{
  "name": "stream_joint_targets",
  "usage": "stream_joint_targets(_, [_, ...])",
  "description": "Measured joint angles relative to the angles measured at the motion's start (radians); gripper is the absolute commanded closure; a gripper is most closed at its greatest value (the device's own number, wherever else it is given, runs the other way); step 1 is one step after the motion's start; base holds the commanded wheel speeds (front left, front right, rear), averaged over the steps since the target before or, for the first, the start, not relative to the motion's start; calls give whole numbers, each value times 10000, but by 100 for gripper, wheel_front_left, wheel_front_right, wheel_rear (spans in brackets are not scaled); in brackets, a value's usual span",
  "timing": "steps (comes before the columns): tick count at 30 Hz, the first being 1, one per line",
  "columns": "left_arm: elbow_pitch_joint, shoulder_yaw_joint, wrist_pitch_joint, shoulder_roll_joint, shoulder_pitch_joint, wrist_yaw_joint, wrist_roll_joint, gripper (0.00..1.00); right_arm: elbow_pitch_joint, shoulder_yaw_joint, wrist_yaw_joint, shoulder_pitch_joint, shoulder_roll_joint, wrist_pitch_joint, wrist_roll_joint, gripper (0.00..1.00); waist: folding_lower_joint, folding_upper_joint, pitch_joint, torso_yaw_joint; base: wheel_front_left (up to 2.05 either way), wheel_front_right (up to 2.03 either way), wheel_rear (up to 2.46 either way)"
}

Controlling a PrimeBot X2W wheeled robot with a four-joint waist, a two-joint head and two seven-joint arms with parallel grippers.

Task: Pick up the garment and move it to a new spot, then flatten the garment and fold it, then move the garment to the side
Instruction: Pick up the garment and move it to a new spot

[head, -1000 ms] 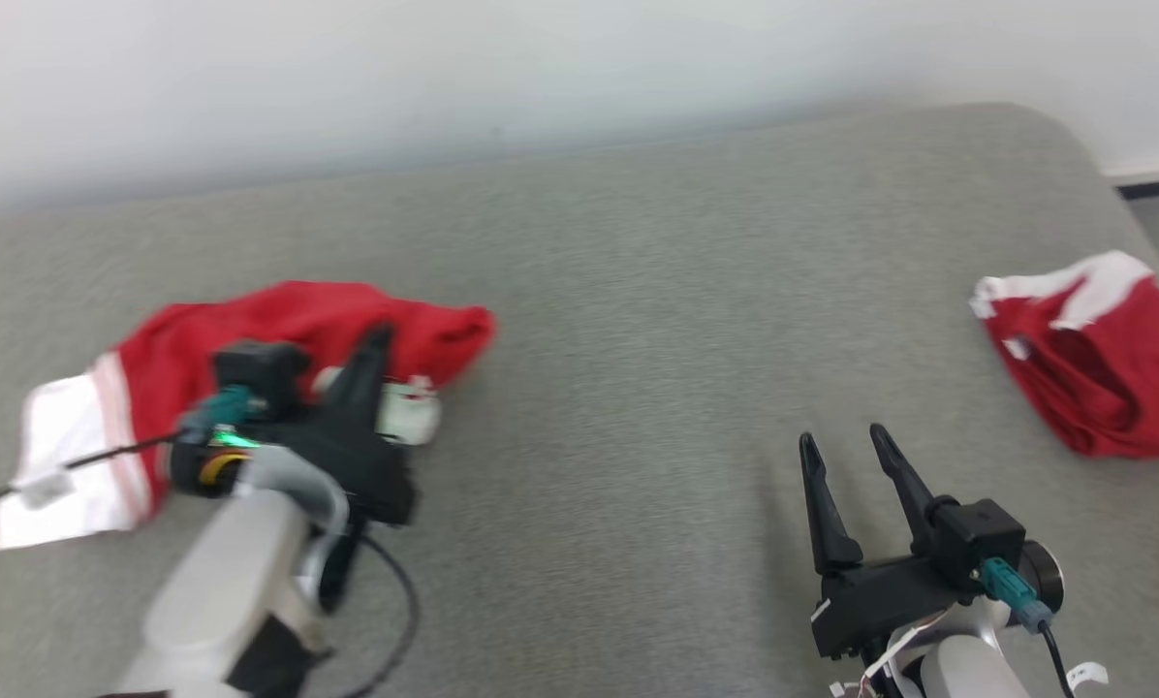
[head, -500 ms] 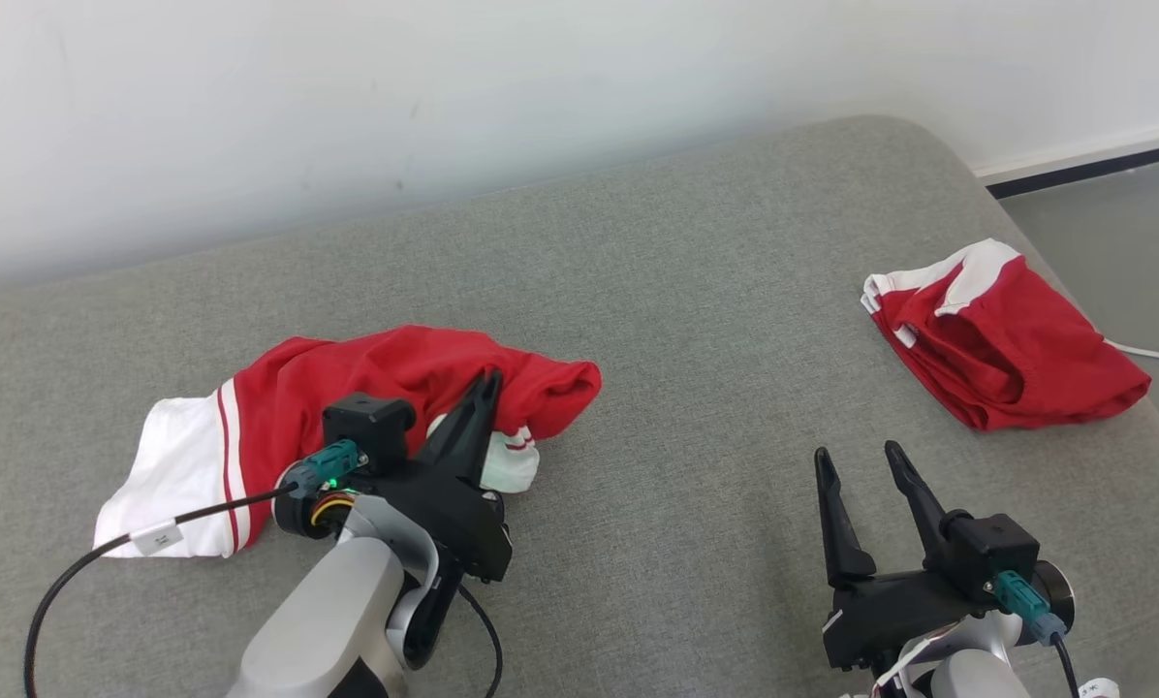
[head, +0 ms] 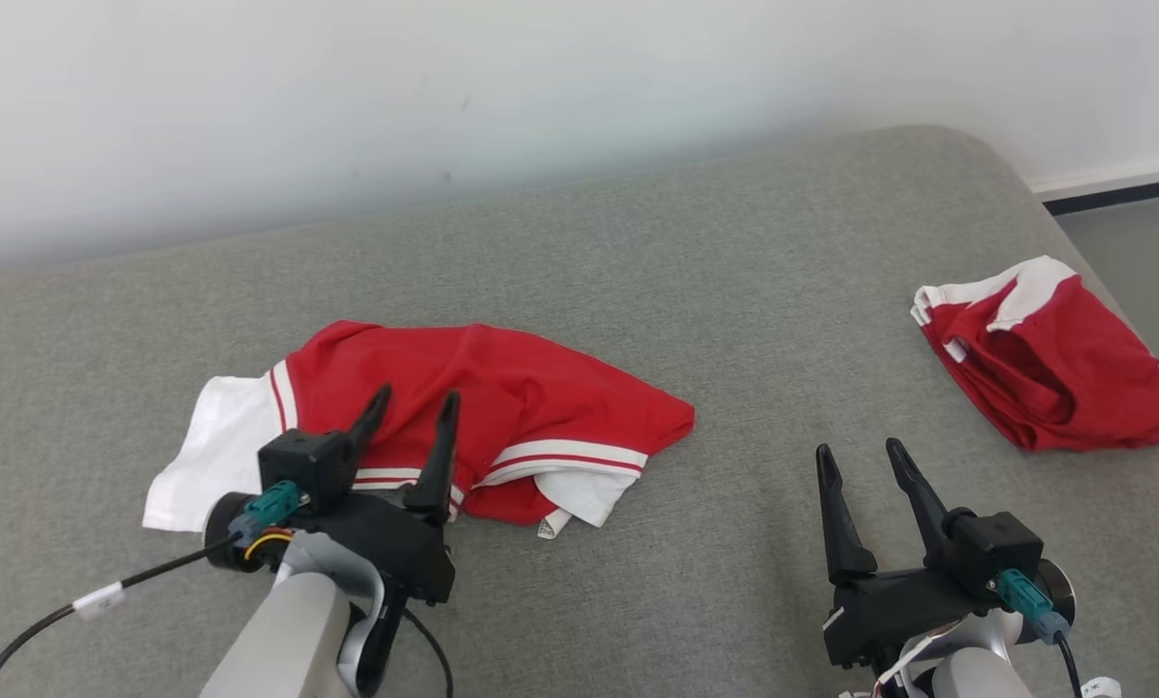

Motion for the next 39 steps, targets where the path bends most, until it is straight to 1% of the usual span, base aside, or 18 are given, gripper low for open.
stream_joint_targets(7, [-575, 1032, 0, 42, 766, -21, 727, 0, -19, -52, 0, 10, 0, 2, -10, 0, 0, 0, -75, 338, 0, 0, 0])
stream_joint_targets(17, [-1457, 2748, 0, 69, 2132, -61, 1534, 0, 10, -15, 0, 151, 0, 0, -25, 0, 1, 0, -272, 763, 0, 0, 0])
stream_joint_targets(20, [-1728, 3093, 0, 0, 2567, -69, 1847, 0, 27, -17, 0, 184, 0, 0, -65, 0, 1, 0, -343, 887, 0, 0, 0])
stream_joint_targets(24, [-2153, 3753, 0, -190, 3231, -71, 1990, 0, 65, 35, 0, 256, 0, 0, -65, 0, 0, 1, -500, 995, 0, 0, 0])
stream_joint_targets(34, [-3030, 4554, 0, -387, 4654, -119, 2537, 0, 151, 205, 0, 410, 2, 0, 10, 0, 0, 0, -784, 1153, 0, 0, 0])
stream_joint_targets(39, [-3317, 4637, 0, -539, 5402, -136, 2656, 0, 222, 240, 0, 583, 4, 0, 29, 0, 0, 0, -917, 1198, 0, 0, 0])
